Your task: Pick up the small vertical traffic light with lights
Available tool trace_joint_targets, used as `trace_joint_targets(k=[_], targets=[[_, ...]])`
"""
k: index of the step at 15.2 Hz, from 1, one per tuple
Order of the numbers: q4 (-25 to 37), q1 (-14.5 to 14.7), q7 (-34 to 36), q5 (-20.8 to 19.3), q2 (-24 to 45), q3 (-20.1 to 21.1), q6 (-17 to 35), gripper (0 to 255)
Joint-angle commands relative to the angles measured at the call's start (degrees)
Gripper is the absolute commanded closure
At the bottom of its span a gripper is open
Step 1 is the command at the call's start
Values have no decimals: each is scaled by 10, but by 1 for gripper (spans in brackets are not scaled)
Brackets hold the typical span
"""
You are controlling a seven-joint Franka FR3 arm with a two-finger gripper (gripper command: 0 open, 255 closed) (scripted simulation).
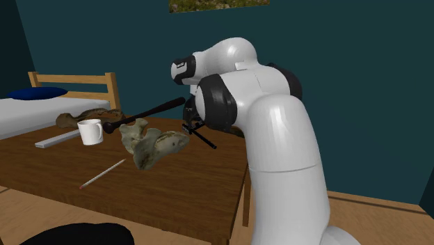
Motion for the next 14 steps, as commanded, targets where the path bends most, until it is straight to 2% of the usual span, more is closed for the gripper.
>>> trace_joint_targets(k=[1, 6, 8, 9, 14], targets=[[2, -1, -2, 2, 12, 1, 10, 0], [-44, 1, -5, 3, 9, 1, 54, 0], [-44, 1, -5, 3, 9, 1, 54, 0], [-44, 1, -5, 3, 9, 1, 54, 255], [-45, 1, -5, 3, 9, 1, 54, 255]])
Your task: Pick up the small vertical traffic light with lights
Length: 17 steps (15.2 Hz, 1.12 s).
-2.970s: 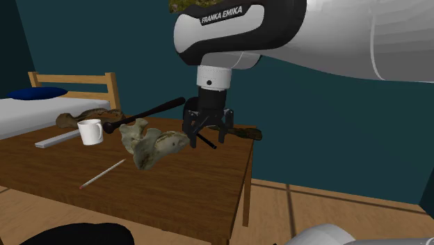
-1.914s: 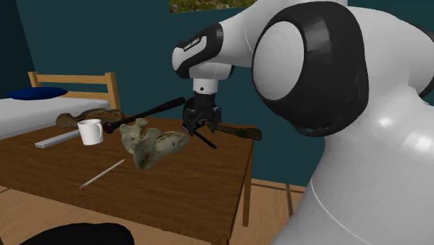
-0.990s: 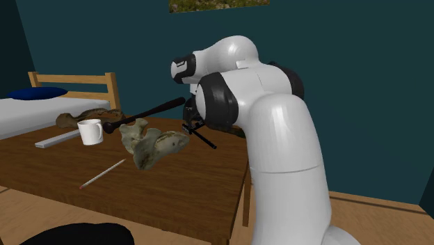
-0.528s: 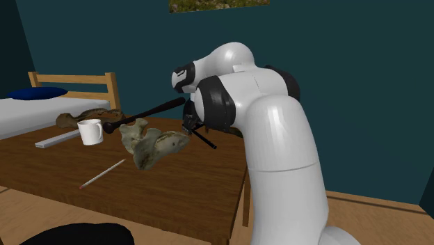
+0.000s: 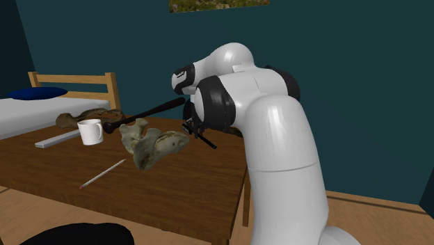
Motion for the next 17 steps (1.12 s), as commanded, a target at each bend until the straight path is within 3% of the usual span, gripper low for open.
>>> trace_joint_targets(k=[1, 4, 17], targets=[[0, 0, 0, 0, 0, 0, 0, 255], [1, 0, 0, 0, 1, 0, 0, 255], [125, -8, 7, 1, 16, -1, -108, 255]])
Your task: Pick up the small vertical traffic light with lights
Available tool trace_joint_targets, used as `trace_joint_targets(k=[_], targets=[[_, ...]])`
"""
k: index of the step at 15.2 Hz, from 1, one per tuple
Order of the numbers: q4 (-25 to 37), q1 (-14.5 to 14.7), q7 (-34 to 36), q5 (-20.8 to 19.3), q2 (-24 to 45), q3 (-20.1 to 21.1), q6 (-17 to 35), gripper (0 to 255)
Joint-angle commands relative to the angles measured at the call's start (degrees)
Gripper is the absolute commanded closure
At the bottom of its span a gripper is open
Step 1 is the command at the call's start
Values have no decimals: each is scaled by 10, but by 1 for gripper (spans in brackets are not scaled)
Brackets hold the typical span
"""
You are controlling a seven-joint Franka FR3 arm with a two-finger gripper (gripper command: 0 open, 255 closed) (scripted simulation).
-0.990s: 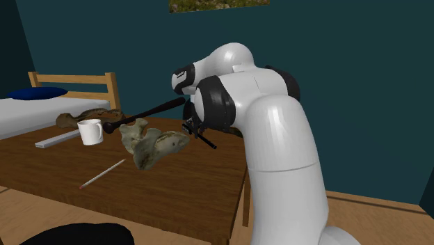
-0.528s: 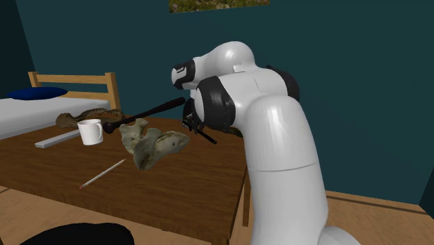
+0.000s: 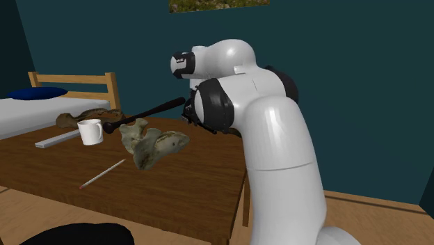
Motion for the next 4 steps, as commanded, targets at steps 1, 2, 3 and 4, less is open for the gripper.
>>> trace_joint_targets(k=[1, 2, 3, 4], targets=[[22, -2, 1, 1, 4, 0, -18, 255], [35, -3, 2, 1, 7, 0, -28, 255], [37, -3, 2, 1, 8, 0, -29, 255], [37, -3, 2, 1, 8, 0, -29, 255]])
